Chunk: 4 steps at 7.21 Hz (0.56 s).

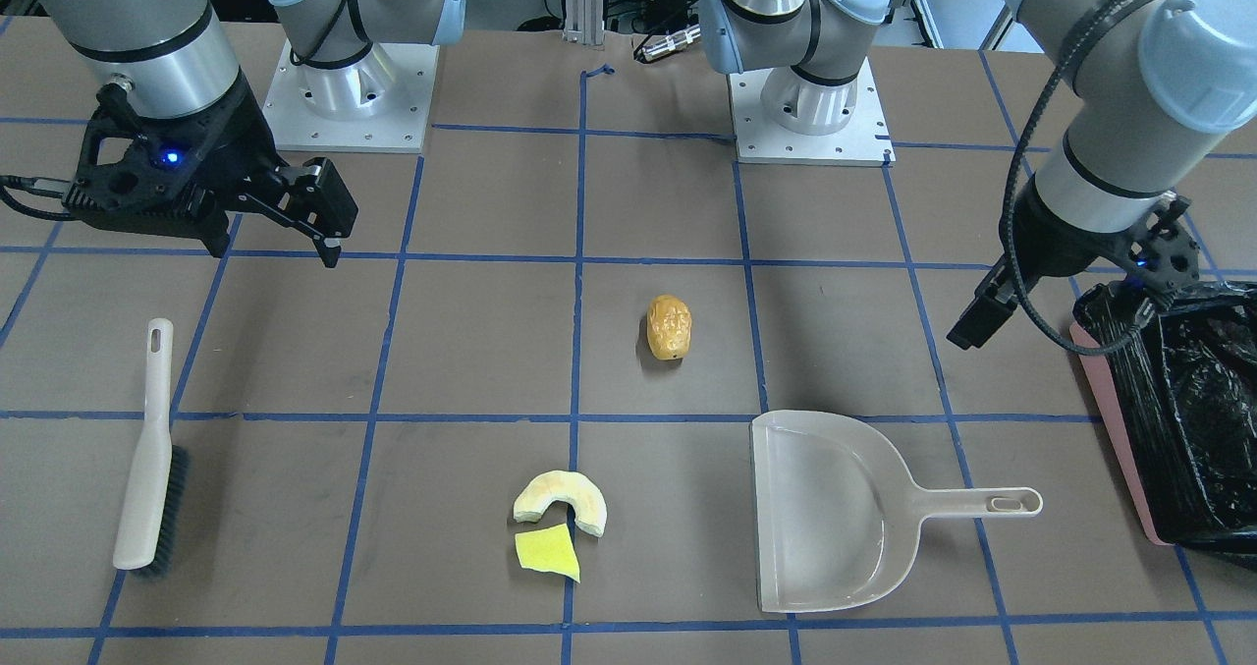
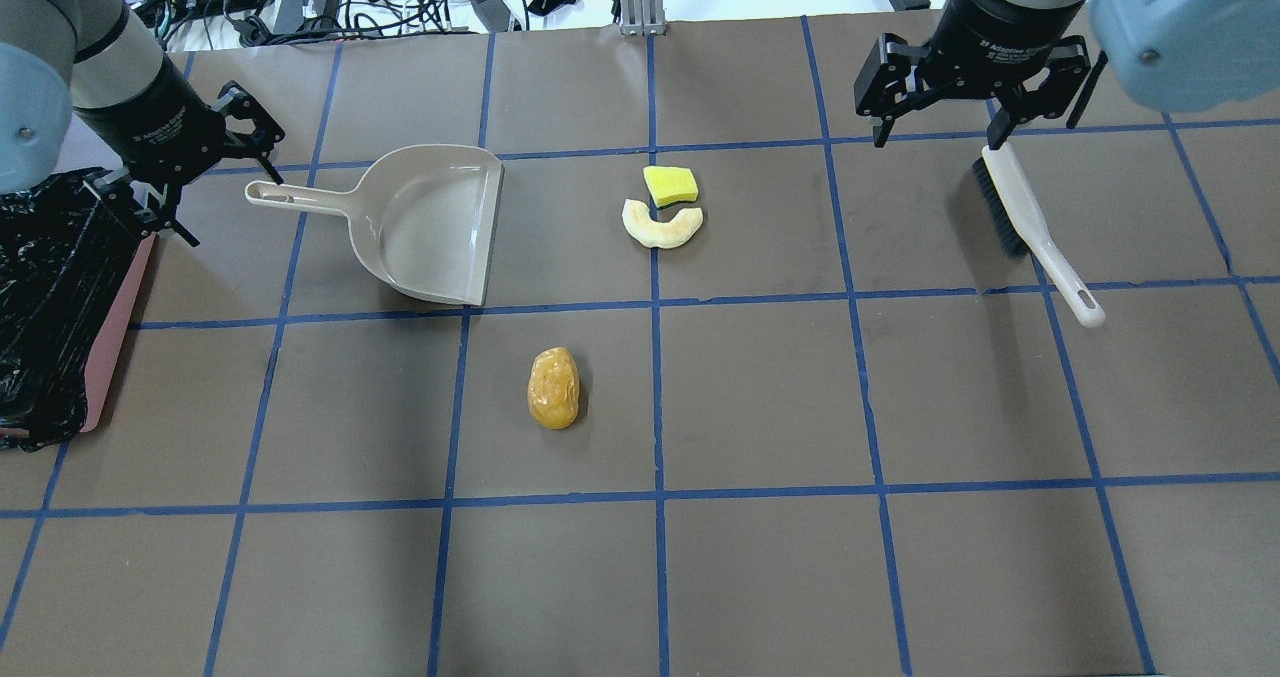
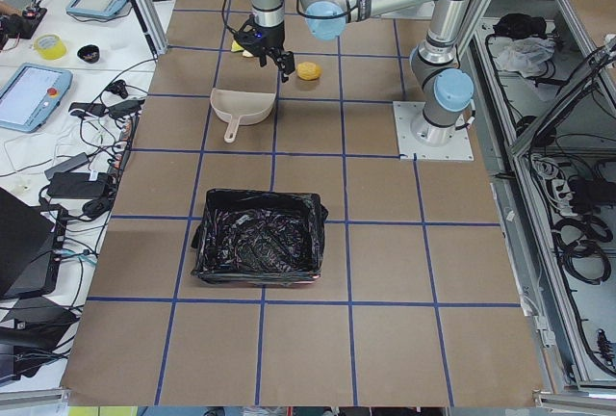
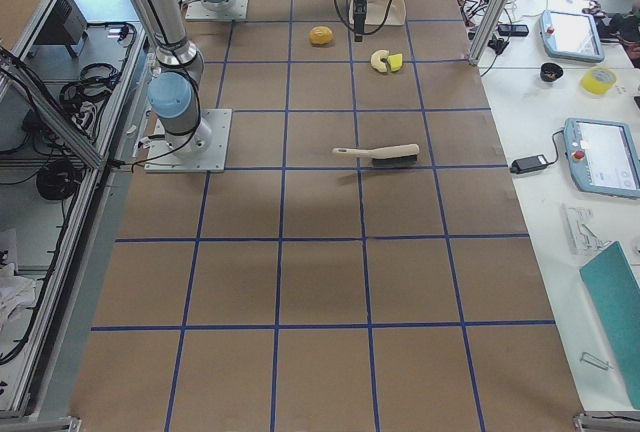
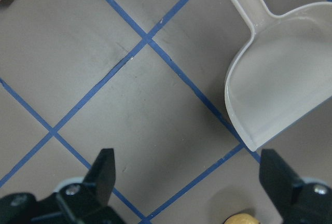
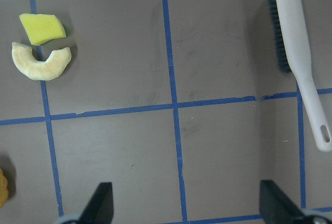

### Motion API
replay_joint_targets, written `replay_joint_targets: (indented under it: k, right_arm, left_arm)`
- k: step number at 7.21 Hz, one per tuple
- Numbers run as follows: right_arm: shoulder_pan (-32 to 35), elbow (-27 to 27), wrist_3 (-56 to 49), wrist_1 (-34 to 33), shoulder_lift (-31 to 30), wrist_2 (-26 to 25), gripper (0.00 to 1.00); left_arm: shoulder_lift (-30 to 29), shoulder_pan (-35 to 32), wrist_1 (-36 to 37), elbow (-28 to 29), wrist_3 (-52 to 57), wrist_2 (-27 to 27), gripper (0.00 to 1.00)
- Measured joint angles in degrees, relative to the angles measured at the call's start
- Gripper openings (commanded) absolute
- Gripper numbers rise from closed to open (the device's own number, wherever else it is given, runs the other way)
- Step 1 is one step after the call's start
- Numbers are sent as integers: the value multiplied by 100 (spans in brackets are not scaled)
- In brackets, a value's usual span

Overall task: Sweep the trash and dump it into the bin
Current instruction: 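Lift the white dustpan by its handle with the left gripper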

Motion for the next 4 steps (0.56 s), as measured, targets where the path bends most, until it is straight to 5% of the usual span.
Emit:
replay_joint_targets:
  k: [4]
  right_arm:
    - [-29,6,-115,-48,123,33,100]
  left_arm:
    - [-944,31,966,98,-2791,364,100]
